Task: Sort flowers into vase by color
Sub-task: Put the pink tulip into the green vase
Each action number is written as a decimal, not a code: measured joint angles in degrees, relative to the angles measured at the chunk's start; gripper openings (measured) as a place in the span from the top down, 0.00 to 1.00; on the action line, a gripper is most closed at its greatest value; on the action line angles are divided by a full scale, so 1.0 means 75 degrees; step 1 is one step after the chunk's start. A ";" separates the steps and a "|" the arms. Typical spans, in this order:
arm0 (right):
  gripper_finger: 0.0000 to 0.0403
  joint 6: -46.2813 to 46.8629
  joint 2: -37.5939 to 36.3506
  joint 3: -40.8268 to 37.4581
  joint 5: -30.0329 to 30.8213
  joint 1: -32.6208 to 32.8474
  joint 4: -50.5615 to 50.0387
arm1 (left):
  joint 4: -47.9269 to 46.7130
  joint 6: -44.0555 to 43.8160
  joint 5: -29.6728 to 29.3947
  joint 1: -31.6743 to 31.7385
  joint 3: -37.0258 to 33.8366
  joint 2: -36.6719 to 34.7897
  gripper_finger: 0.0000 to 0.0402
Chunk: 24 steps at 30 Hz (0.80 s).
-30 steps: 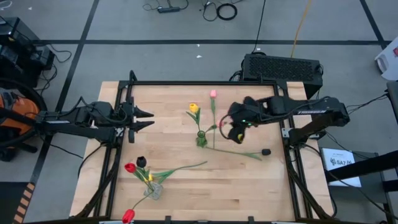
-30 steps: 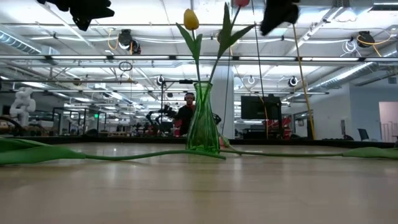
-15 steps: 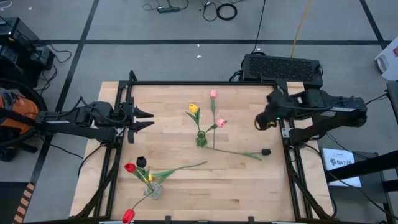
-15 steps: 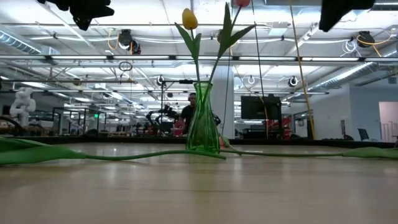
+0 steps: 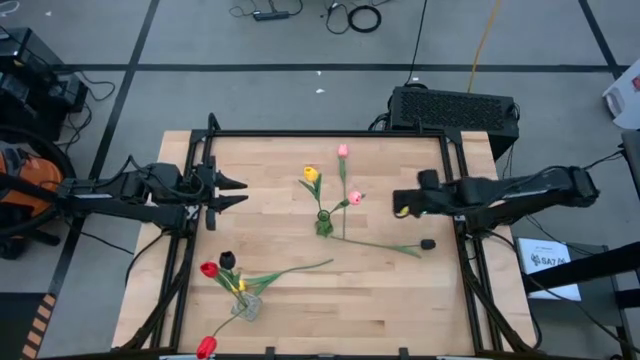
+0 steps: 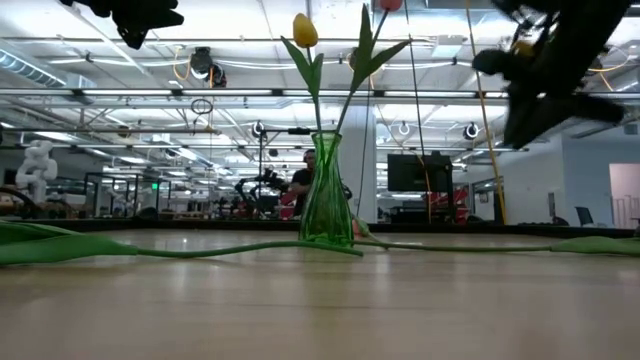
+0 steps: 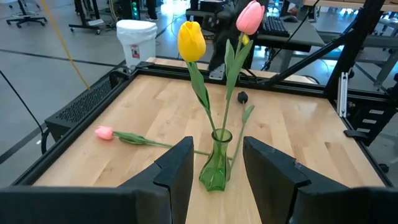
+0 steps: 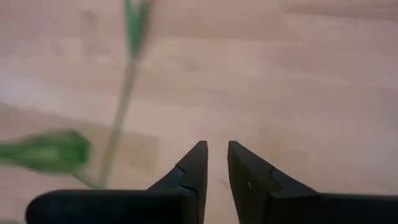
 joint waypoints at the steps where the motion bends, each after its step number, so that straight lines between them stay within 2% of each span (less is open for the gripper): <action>1: 0.86 -0.0222 0.0070 -0.0340 0.0133 -0.0094 0.0836 | 0.0000 0.0003 0.0000 0.0000 0.0000 0.0000 0.64; 4: 0.82 -0.1006 0.0385 -0.1062 0.0228 -0.0516 0.3189 | 0.0000 0.0003 0.0000 0.0000 0.0000 0.0000 0.64; 7: 0.77 -0.1790 0.0853 -0.1231 0.0152 -0.1066 0.4483 | 0.0000 0.0003 0.0000 0.0000 0.0000 0.0000 0.64; 10: 0.71 -0.2448 0.1374 -0.1030 -0.0267 -0.1757 0.4887 | 0.0044 0.0003 -0.0003 0.0000 0.0000 0.0001 0.64; 16: 0.61 -0.3328 0.2635 -0.0279 -0.1645 -0.3140 0.5305 | 0.0076 0.0003 -0.0003 -0.0002 0.0000 0.0002 0.64; 20: 0.59 -0.3849 0.3641 0.0566 -0.2376 -0.3756 0.5300 | 0.0073 0.0000 -0.0003 -0.0003 0.0000 0.0001 0.64; 24: 0.60 -0.4466 0.4677 0.1724 -0.3172 -0.3965 0.5172 | 0.0070 0.0000 -0.0003 -0.0003 0.0000 0.0000 0.64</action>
